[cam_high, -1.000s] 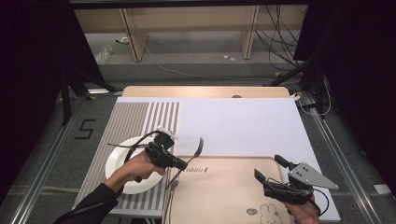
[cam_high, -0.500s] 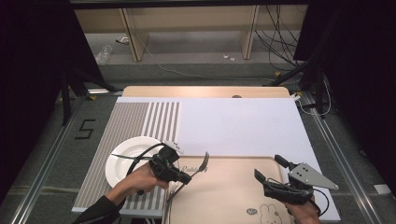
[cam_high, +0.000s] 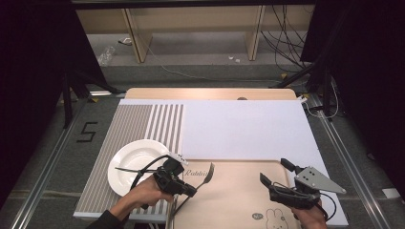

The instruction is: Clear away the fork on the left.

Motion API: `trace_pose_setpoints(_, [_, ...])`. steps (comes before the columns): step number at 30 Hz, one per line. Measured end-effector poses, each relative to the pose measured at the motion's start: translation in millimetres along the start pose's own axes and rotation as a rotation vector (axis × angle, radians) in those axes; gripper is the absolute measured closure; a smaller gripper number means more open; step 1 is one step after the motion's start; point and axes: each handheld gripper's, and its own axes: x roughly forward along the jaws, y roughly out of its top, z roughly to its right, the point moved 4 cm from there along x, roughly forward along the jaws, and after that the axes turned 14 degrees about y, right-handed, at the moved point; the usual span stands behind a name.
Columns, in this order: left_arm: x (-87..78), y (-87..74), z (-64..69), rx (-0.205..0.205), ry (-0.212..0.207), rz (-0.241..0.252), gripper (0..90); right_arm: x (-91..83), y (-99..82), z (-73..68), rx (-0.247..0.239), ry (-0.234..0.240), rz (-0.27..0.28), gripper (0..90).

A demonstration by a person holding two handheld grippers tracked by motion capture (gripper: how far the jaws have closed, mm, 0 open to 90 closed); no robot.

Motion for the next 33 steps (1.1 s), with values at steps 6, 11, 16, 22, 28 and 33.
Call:
trace_pose_setpoints(6, [7.6, -1.3, 10.9, -0.003, -0.014, -0.011, 84.1, -0.2, 0.2, -0.5, -0.005, 0.005, -0.001, 15.6])
trace_pose_setpoints(11, [11.4, -3.5, 14.7, -0.009, -0.023, -0.021, 84.1, -0.4, 0.3, -0.5, -0.005, 0.005, 0.001, 15.6])
trace_pose_setpoints(16, [14.8, -6.6, 20.8, 0.006, -0.026, -0.033, 84.1, -0.3, 0.3, -0.7, -0.007, 0.006, 0.0, 15.6])
trace_pose_setpoints(22, [22.5, -8.5, 28.0, 0.039, 0.017, -0.068, 84.1, 0.0, 0.2, -0.7, -0.005, 0.007, -0.002, 15.6])
trace_pose_setpoints(28, [30.2, -10.9, 28.6, 0.044, 0.047, -0.097, 84.0, 0.0, 0.3, -0.7, -0.002, 0.007, 0.0, 15.6])
trace_pose_setpoints(33, [36.6, -11.8, 32.6, 0.046, 0.055, -0.111, 84.0, 0.2, 0.1, -0.8, -0.005, 0.008, -0.003, 15.6])
